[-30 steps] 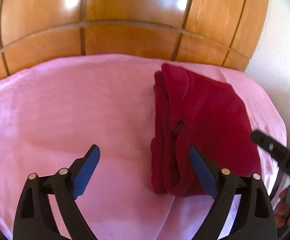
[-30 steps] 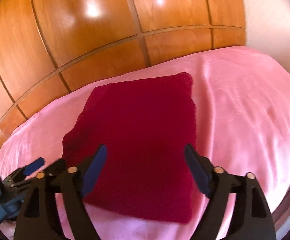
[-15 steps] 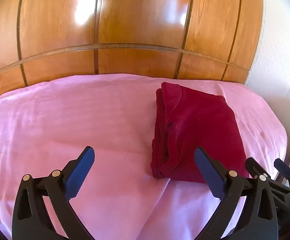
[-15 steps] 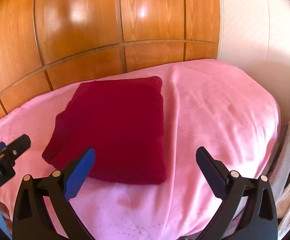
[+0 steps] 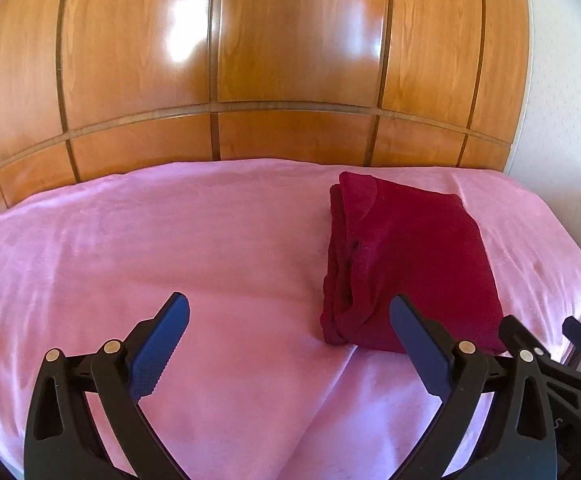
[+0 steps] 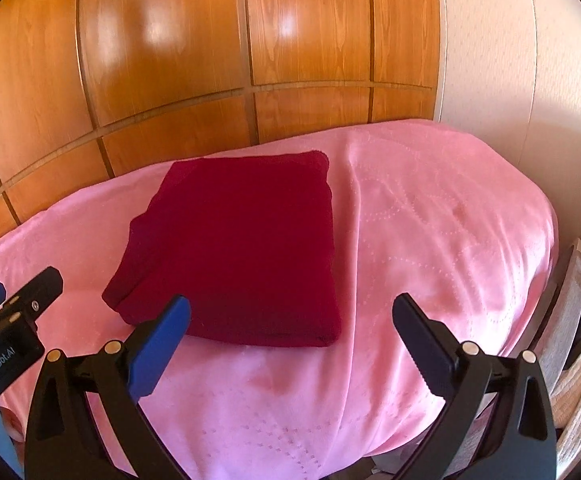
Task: Fold small clothes
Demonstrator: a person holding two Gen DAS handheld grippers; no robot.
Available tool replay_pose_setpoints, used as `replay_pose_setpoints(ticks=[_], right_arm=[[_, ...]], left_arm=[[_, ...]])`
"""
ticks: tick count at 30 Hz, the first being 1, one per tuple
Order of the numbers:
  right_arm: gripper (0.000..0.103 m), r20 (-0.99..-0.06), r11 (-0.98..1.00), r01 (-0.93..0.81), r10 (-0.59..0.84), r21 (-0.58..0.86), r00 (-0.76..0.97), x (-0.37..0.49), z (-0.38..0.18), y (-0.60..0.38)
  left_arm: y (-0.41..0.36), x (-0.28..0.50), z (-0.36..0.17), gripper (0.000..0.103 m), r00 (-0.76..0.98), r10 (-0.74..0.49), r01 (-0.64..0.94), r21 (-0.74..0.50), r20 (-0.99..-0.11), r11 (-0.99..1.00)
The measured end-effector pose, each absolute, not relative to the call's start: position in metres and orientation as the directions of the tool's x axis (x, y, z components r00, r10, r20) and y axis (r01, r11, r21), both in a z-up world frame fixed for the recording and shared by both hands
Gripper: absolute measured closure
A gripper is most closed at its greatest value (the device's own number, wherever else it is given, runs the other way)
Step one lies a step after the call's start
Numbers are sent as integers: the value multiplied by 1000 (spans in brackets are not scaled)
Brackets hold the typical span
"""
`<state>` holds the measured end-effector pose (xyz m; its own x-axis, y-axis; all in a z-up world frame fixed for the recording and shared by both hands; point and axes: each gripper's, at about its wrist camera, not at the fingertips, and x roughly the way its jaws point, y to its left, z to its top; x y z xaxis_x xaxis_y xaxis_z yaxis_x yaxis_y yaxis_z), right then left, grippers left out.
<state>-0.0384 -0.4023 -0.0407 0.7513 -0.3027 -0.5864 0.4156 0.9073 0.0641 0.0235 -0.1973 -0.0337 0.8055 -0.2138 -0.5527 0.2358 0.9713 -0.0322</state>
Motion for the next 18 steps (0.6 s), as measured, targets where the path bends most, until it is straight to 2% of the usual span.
replay_pose_setpoints(ticks=[18], right_arm=[[2, -595, 914, 403, -295, 53, 748, -37, -43, -396]], left_arm=[[-192, 25, -36, 4, 810, -198, 227, -15, -552, 974]])
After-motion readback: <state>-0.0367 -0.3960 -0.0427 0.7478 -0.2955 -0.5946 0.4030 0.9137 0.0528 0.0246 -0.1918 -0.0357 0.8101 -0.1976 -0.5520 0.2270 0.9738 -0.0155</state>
